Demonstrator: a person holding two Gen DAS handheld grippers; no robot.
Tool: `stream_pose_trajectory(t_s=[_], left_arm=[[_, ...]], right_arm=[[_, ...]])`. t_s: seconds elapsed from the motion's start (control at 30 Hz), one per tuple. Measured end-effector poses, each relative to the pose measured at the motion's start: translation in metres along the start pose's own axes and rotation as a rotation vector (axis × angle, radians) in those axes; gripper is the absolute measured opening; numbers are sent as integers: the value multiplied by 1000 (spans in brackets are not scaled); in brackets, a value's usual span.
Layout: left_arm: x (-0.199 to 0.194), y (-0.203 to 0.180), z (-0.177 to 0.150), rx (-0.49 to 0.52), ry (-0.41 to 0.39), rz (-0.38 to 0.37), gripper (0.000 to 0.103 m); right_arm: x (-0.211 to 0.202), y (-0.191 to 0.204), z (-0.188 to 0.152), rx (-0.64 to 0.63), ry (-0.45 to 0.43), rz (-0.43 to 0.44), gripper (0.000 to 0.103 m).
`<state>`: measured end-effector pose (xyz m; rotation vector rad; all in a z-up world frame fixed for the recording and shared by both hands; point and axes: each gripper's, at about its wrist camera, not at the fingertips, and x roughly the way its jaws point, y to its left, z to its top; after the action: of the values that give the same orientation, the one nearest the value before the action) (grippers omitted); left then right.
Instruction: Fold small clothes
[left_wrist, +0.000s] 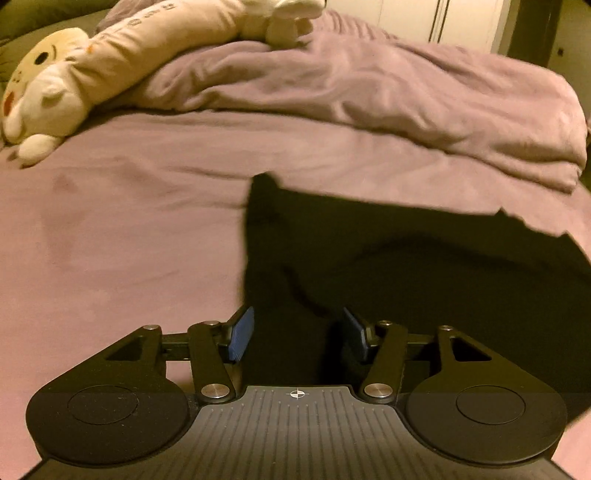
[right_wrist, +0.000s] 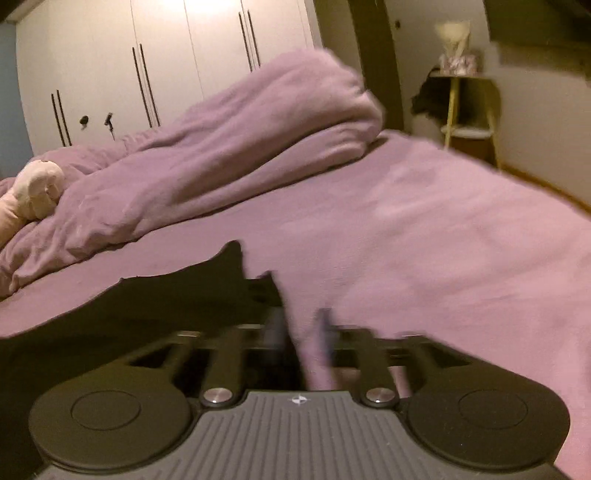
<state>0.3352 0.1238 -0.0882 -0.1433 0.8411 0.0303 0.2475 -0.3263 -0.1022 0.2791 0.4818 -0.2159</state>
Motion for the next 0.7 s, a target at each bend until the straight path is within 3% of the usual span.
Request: stream_pose_trajectory(t_s=[0.07,0.13,0.2,0.27,0.37,0.5,0.57,0.63,0.7], left_arm=[[-12,16,-7,-29,39,-62,59],[-20,32,-16,-98,84,-132,59],[-23,43,-26,-133,111,-157,59],[-22,46,-35,-142,124,-160,58],[-23,47,-41,-176,140,-212,56],[-23,45,-43,-159,155,-254,54],[-23,47,-45,-149,156,-243,45],[-23,50,-45,-162,157,-246,22],[-24,53,-43,-180,152,-253,17]], right_arm=[[-20,-18,-3,-14,42,96,44],[-31,-29,-8,-49,91,144,44],[-34,-33,-13,-75,136,191,43],[-34,-29,-18,-107,167,208,43],[-30,-21,-21,-134,193,228,33],[-34,-14,-23,-120,196,276,32],[-33,-9,-27,-148,206,274,32],[-31,-3,-31,-198,215,241,17],[-31,-2,-31,-200,208,239,6]])
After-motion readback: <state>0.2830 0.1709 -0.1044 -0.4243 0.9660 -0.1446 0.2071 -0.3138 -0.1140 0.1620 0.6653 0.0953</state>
